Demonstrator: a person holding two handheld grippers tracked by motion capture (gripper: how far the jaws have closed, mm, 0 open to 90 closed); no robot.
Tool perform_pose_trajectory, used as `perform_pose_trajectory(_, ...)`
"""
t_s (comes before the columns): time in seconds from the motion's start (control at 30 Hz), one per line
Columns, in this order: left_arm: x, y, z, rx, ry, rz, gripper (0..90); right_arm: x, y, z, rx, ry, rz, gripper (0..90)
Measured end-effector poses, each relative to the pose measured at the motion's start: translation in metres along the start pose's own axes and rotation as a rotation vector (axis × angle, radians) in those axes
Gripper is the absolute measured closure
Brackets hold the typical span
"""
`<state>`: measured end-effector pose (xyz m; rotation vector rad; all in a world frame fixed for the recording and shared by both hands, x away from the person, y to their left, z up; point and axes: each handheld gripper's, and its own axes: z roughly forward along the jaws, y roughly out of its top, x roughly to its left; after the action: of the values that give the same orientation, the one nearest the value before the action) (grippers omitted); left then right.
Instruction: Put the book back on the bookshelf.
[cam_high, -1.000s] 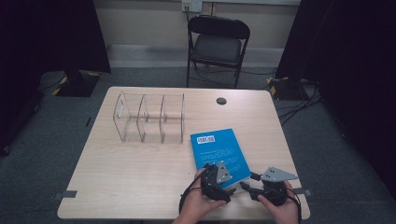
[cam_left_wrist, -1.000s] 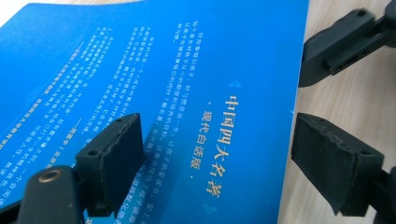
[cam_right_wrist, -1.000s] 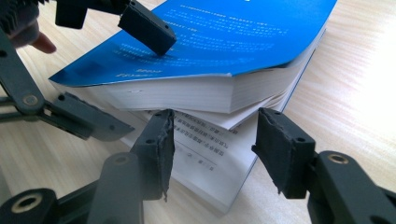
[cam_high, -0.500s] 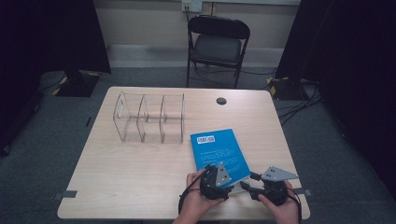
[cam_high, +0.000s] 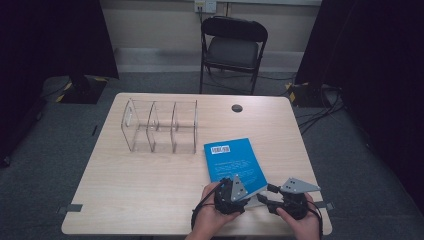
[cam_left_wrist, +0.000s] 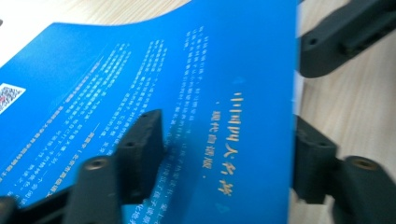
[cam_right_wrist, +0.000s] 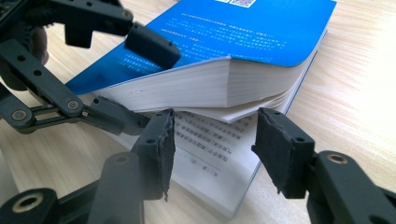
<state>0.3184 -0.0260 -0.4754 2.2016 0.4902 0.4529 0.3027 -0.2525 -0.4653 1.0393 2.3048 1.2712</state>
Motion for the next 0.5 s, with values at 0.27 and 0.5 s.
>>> perform_pose_trajectory(0.27, 0.001, 0.005, -0.003, 0.033, -0.021, 0.000, 50.7, -0.003, 0.002, -0.002, -0.013, 0.012, -0.022, 46.0)
perform_pose_trajectory(0.5, 0.002, 0.007, -0.004, 0.034, -0.031, -0.016, 54.1, -0.013, -0.007, 0.003, 0.055, -0.061, -0.170, 28.3)
